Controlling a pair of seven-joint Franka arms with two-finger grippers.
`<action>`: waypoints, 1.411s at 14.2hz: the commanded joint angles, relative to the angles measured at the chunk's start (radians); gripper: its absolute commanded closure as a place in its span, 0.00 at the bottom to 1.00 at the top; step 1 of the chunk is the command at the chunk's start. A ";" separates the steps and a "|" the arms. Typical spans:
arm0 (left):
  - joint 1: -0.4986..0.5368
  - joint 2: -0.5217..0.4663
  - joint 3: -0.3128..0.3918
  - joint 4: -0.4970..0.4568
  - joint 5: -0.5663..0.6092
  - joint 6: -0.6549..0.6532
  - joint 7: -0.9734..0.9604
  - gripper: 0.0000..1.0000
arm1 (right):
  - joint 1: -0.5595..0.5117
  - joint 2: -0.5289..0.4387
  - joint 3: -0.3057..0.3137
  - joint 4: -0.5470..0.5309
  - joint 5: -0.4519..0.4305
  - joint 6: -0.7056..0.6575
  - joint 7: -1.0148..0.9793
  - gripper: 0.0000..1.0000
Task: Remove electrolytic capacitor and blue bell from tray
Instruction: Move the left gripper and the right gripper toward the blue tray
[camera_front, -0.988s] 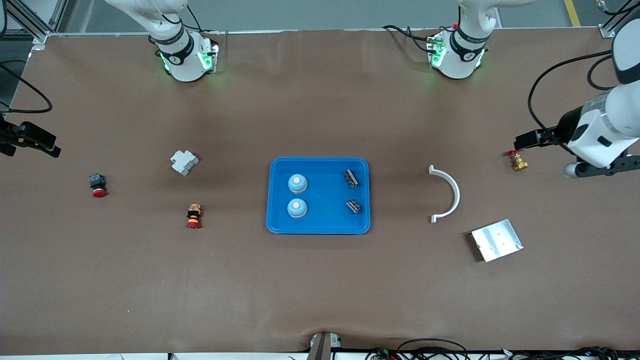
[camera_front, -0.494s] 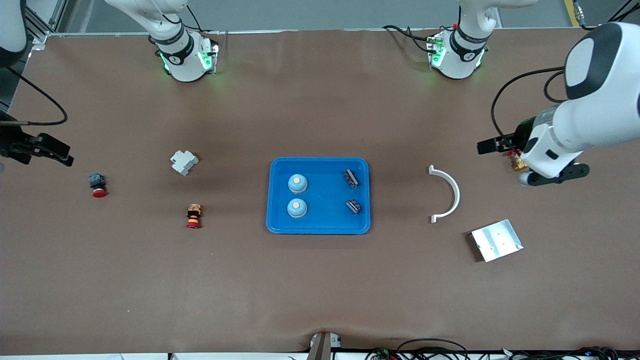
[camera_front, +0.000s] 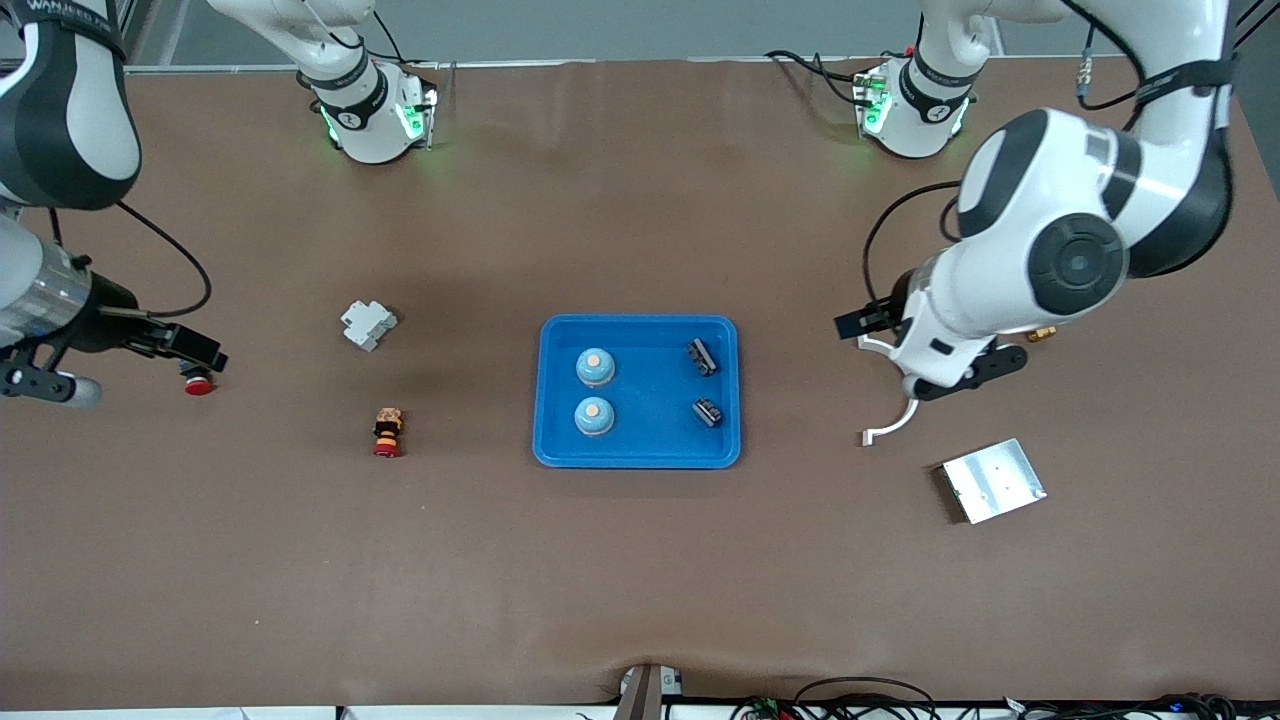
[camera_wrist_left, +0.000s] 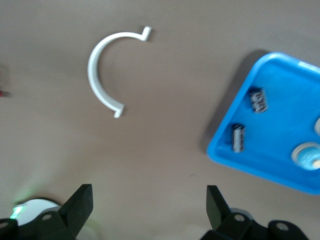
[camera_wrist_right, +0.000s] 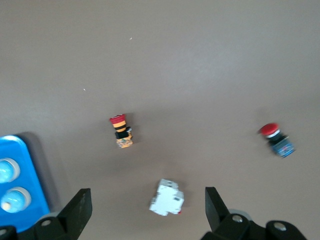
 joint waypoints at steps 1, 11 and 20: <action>-0.028 0.055 0.004 0.035 -0.038 0.064 -0.101 0.00 | 0.040 0.029 -0.002 0.002 0.024 0.016 0.135 0.00; -0.181 0.312 0.007 0.093 -0.040 0.477 -0.495 0.00 | 0.388 0.259 -0.004 0.053 -0.033 0.214 0.848 0.00; -0.213 0.417 0.007 0.111 -0.040 0.618 -0.678 0.00 | 0.529 0.429 -0.004 0.140 -0.036 0.307 1.135 0.00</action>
